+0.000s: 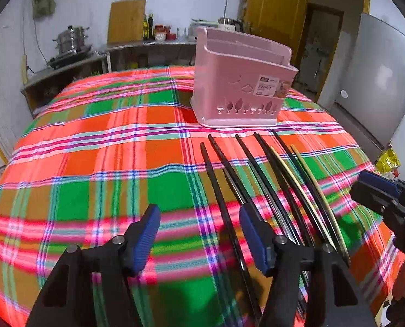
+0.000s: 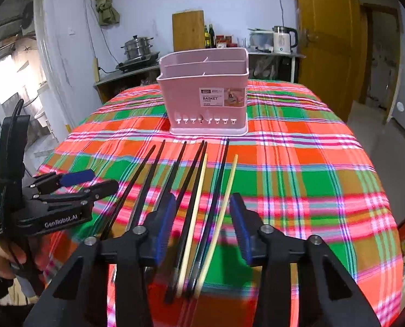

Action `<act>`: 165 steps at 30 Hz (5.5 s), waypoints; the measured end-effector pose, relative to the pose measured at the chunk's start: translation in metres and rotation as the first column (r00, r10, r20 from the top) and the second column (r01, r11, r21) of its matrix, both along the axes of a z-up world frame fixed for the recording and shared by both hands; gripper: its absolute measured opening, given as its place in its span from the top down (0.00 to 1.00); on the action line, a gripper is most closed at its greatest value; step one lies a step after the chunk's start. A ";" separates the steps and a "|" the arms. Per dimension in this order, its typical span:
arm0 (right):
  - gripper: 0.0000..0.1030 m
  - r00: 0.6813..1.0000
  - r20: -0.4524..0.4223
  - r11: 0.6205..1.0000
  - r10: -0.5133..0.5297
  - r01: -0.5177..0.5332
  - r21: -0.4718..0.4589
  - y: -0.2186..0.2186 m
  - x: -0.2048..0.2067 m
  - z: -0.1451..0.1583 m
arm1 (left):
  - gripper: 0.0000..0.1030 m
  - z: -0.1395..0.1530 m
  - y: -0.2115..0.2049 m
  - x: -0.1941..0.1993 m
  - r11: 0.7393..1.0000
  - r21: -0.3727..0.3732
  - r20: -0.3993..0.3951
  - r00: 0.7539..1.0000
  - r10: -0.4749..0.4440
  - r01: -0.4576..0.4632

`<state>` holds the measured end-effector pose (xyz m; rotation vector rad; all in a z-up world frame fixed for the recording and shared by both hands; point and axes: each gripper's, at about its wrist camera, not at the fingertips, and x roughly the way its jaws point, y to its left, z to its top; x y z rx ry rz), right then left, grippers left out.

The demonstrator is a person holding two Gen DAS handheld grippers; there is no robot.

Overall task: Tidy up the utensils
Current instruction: 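Lower the left gripper onto a black chopstick and close it while the right gripper grasps another, then lift the held black chopsticks with both grippers over the pink basket, then open both grippers to drop the chopsticks into the pink basket, then move both grippers back down to the remaining chopsticks on the cloth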

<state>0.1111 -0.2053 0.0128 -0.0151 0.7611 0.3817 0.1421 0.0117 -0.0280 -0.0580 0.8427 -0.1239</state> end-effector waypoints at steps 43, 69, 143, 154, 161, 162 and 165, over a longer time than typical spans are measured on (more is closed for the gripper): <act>0.95 0.988 -0.152 1.000 0.019 -0.019 0.003 0.010 0.143 0.025 | 0.94 0.041 0.006 0.097 0.998 -0.061 -0.118 0.993 -0.008 0.001; 0.96 0.985 0.169 0.997 0.033 -0.045 0.068 -0.005 0.076 0.178 | 0.96 0.228 0.001 0.052 0.991 -0.092 0.174 0.981 -0.082 0.099; 0.87 0.988 0.153 0.988 -0.031 0.007 0.155 -0.035 0.008 0.126 | 0.75 0.147 0.038 -0.029 0.976 -0.216 0.267 0.960 0.079 -0.021; 0.87 0.998 0.052 0.989 -0.024 0.016 0.148 -0.040 -0.016 0.079 | 0.75 0.094 0.035 -0.058 0.979 -0.203 0.153 0.986 0.062 -0.030; 0.87 1.000 0.011 0.989 -0.028 0.026 0.143 -0.042 -0.009 0.064 | 0.75 0.080 0.025 -0.044 0.978 -0.210 0.103 0.994 0.031 -0.009; 0.87 1.000 0.004 0.990 -0.026 0.025 0.142 -0.041 -0.007 0.061 | 0.75 0.077 0.024 -0.041 0.977 -0.211 0.091 0.995 0.030 -0.010; 0.87 1.000 -0.010 0.991 -0.018 0.019 0.135 -0.038 -0.002 0.054 | 0.75 0.068 0.023 -0.031 0.977 -0.213 0.065 0.998 0.025 -0.011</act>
